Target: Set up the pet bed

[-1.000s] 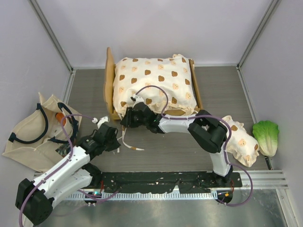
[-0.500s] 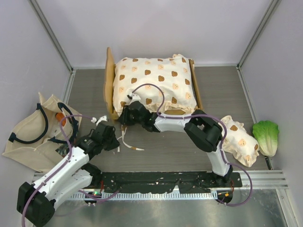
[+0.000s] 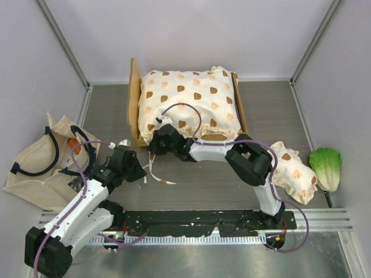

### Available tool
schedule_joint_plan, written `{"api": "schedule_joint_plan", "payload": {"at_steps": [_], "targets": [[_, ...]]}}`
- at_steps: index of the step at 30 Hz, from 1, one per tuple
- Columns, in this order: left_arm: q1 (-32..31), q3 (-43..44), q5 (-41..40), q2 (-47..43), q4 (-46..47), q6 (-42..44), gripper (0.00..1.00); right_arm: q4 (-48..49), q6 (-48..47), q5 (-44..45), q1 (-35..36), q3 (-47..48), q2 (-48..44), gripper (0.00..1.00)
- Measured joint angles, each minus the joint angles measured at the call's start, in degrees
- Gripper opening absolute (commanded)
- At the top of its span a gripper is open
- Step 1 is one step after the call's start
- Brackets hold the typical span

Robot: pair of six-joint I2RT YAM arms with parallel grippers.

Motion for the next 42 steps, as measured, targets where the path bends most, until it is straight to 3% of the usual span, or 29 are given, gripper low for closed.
{"api": "schedule_joint_plan", "payload": {"at_steps": [13,25,29,34,42], "targets": [[20.24,0.0,21.27,3.74,8.5,0.61,0.0,1.73,0.55,-5.86,-0.85,-5.62,-7.89,0.01],[28.48,-0.81,34.84,11.3,28.37,-11.5,0.0,3.26,0.66,-7.63,-1.33,-10.51,-9.62,0.01],[31.01,-4.72,39.45,14.14,36.48,-15.67,0.0,3.78,0.68,-7.87,-1.33,-11.34,-10.69,0.01],[31.63,-8.98,41.07,13.6,38.95,-18.95,0.0,4.92,0.72,-8.61,-1.33,-11.85,-11.02,0.01],[31.65,-11.3,35.15,6.99,41.88,-25.62,0.0,7.52,1.18,-9.64,-1.31,-13.79,-11.02,0.01]]}}
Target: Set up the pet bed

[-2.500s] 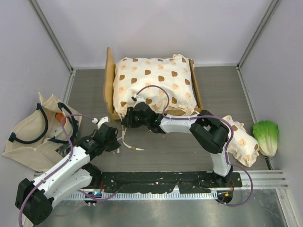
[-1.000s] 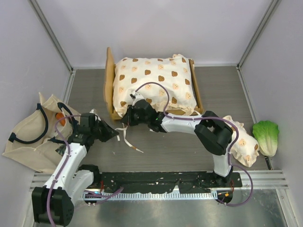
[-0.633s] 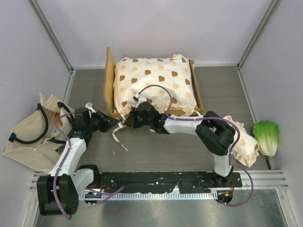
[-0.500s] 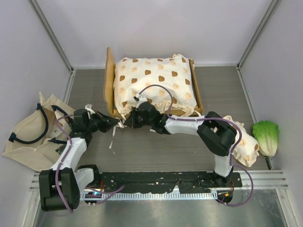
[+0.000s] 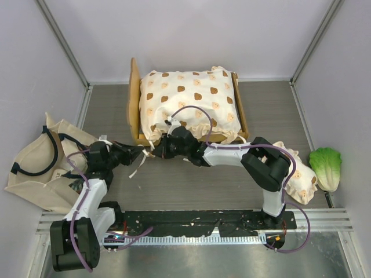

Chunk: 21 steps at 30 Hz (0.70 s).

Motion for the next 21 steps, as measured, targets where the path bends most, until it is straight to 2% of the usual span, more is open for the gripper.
{"api": "schedule_joint_plan", "payload": {"at_steps": [7,15,21], "targets": [[-0.74,0.09,-6.16,1.64,1.03,-0.87,0.0,1.55,0.9,-0.76,0.33,-0.55,0.0,0.01],[-6.95,0.5,-13.27,4.55,3.13,-0.94,0.0,2.78,1.09,-0.87,1.03,-0.55,0.0,0.01],[-9.01,0.5,-16.33,4.98,4.17,-0.85,0.0,2.8,1.09,-0.87,1.03,-0.55,0.0,0.01]]}}
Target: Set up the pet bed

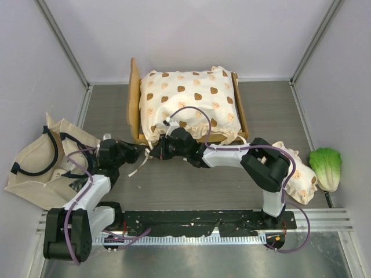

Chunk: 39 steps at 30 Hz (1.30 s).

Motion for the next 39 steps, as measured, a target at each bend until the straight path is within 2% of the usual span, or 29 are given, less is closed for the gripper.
{"api": "schedule_joint_plan", "payload": {"at_steps": [9,17,23,27,32,39], "targets": [[-5.22,2.86,-1.44,3.43,-2.1,2.29,0.0,-0.11,-0.02,0.26,0.26,1.05,0.0,0.01],[-5.77,2.97,-1.64,3.82,-5.9,6.56,0.0,-1.01,-0.26,1.68,0.46,1.14,-0.04,0.02],[-6.23,3.58,1.62,6.58,-8.09,10.82,0.0,-1.36,-0.92,2.08,0.59,1.31,-0.04,0.18],[-6.25,5.55,3.37,9.05,-8.39,12.76,0.0,-2.75,-1.99,2.05,0.79,1.33,-0.55,0.33],[-6.36,7.69,5.51,11.82,-8.98,15.06,0.0,-7.19,-4.48,3.63,0.79,1.33,-3.08,0.39],[-6.36,7.93,6.82,12.31,-9.05,15.74,0.0,-12.11,-6.78,5.66,1.57,-0.31,-9.27,0.4]]}}
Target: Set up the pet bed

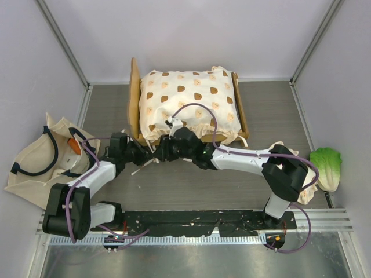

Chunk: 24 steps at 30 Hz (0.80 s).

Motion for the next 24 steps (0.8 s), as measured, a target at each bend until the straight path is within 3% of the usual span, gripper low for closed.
{"api": "schedule_joint_plan", "payload": {"at_steps": [5,11,24], "targets": [[0.0,0.2,0.79,0.24,0.0,0.0,0.0,0.61,3.08,0.5,0.02,-4.87,-2.43,0.36],[0.0,0.5,1.4,0.22,0.26,0.02,0.0,7.67,11.58,-3.21,-1.64,-12.11,-0.02,0.39],[0.0,0.5,1.66,-0.09,0.74,-0.04,0.0,21.99,21.07,-8.37,-4.76,-12.11,8.41,0.39]]}}
